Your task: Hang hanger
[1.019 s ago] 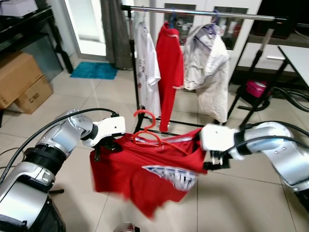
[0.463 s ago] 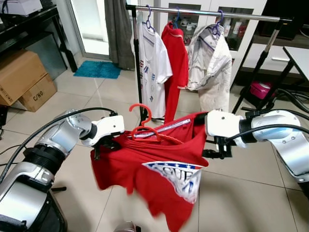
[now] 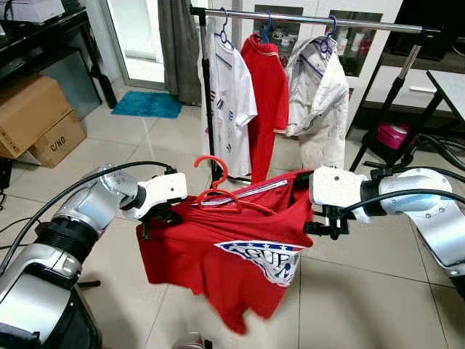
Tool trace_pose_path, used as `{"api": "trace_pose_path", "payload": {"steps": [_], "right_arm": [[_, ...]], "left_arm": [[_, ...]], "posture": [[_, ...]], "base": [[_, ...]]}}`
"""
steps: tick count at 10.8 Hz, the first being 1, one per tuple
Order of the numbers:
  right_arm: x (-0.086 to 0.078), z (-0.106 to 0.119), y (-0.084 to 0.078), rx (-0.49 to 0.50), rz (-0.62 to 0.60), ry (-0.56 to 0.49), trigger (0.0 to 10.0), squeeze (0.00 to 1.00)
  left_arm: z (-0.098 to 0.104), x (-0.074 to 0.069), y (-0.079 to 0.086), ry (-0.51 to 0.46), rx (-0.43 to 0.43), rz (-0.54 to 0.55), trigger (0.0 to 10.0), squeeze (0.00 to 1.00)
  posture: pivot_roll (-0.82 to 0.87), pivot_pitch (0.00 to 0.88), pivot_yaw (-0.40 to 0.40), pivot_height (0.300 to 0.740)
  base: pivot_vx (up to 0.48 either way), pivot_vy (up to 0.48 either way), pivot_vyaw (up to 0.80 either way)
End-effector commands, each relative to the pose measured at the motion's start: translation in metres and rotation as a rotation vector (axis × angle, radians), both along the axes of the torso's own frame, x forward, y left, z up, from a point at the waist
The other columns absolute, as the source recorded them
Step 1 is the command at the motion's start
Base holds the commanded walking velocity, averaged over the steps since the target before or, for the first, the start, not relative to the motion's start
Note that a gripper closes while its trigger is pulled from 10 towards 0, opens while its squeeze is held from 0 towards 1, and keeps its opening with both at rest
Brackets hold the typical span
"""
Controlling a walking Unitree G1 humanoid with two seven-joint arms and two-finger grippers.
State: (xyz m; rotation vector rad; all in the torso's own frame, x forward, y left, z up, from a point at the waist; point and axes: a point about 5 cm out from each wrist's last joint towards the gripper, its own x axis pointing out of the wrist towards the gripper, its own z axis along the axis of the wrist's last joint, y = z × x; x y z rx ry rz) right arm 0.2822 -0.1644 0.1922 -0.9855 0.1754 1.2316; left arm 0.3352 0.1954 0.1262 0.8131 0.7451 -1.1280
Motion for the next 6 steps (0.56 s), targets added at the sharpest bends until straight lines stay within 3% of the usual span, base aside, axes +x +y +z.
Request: {"api": "trace_pose_path", "payload": {"steps": [1,2,3,4,6], "right_arm": [[0.002,0.004,-0.006,-0.048,-0.011,-0.032,0.0,0.0],[0.004,-0.003,-0.016,-0.143,-0.039,-0.031,0.0,0.0],[0.006,-0.005,-0.02,-0.186,-0.066,-0.035,0.8,0.0],[0.008,-0.007,-0.028,-0.247,-0.106,-0.041,10.0,0.0],[0.009,-0.003,-0.032,-0.195,-0.129,-0.039,10.0,0.0]], "left_arm": [[0.003,0.001,0.001,-0.019,0.0,0.014,0.0,0.0],[0.003,0.001,0.002,-0.019,0.002,0.016,0.0,0.0],[0.004,0.001,0.003,-0.017,0.003,0.018,0.0,0.0],[0.003,0.0,0.004,-0.014,0.004,0.02,0.0,0.0],[0.003,0.0,0.004,-0.026,-0.003,0.026,0.0,0.0]], "posture": [[0.04,0.0,0.038,0.74],[0.04,0.0,0.037,0.74],[0.04,0.0,0.034,0.74],[0.04,0.0,0.033,0.74],[0.04,0.0,0.03,0.74]], "base": [[0.0,0.0,0.0],[0.0,0.0,0.0],[0.0,0.0,0.0],[0.0,0.0,0.0],[0.0,0.0,0.0]]}}
